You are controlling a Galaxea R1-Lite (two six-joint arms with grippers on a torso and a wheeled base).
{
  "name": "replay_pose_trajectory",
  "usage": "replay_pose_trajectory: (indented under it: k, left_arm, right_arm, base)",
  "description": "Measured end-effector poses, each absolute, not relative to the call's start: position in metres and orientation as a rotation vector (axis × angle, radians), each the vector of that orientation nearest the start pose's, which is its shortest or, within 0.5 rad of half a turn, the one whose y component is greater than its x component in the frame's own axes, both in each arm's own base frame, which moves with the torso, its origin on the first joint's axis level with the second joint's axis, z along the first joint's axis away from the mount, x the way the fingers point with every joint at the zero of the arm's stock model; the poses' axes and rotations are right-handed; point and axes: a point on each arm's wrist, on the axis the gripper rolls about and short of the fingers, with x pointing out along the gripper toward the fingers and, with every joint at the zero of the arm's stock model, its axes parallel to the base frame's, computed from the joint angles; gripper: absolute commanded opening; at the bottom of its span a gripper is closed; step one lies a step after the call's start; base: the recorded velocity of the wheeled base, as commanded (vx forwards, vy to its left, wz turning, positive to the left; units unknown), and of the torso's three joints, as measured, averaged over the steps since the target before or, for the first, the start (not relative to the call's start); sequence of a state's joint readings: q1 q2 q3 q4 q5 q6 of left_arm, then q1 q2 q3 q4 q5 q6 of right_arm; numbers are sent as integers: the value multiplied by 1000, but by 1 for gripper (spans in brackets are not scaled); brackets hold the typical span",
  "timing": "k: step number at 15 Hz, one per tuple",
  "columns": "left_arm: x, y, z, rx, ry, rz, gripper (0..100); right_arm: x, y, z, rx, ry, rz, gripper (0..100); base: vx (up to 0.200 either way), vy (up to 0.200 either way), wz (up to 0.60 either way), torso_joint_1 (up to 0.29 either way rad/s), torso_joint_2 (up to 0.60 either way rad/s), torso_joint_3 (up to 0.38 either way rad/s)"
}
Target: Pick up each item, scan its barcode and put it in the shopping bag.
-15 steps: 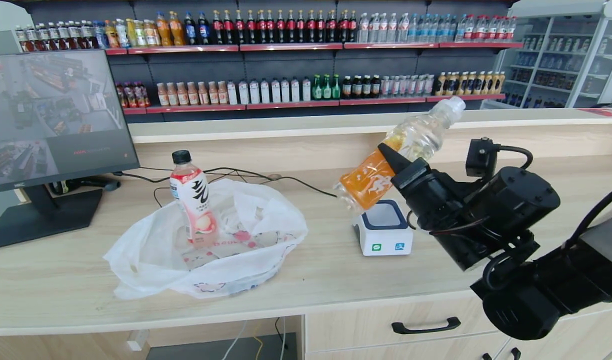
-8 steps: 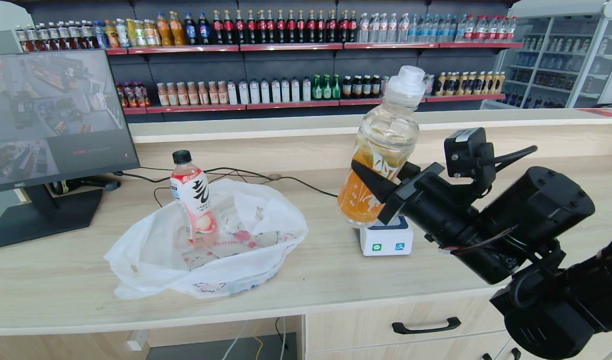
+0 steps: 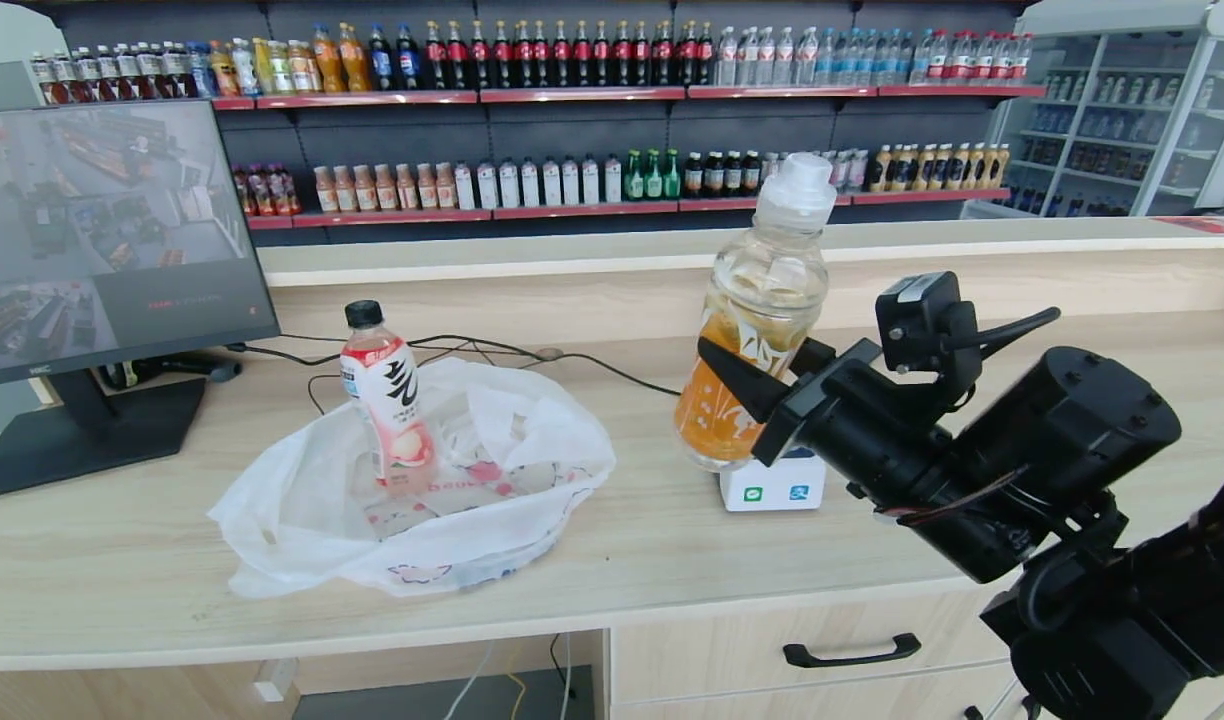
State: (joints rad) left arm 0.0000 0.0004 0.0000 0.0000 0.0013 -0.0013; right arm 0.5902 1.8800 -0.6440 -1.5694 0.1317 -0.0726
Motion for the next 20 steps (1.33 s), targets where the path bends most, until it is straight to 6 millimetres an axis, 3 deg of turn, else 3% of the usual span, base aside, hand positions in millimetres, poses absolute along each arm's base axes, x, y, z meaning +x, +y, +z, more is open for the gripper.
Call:
replay_pose_trajectory:
  k: [10,20]
  left_arm:
    - [-23,0,75,-3,0,1,100]
    - [-23,0,75,-2,0,1,100]
  right_arm:
    - [262,178,180,8,-360,699,0]
    - [262,179,179,8,-359,706,0]
  base:
    - [0,0,0,0,0,0]
    - [0,200,0,1,2,3]
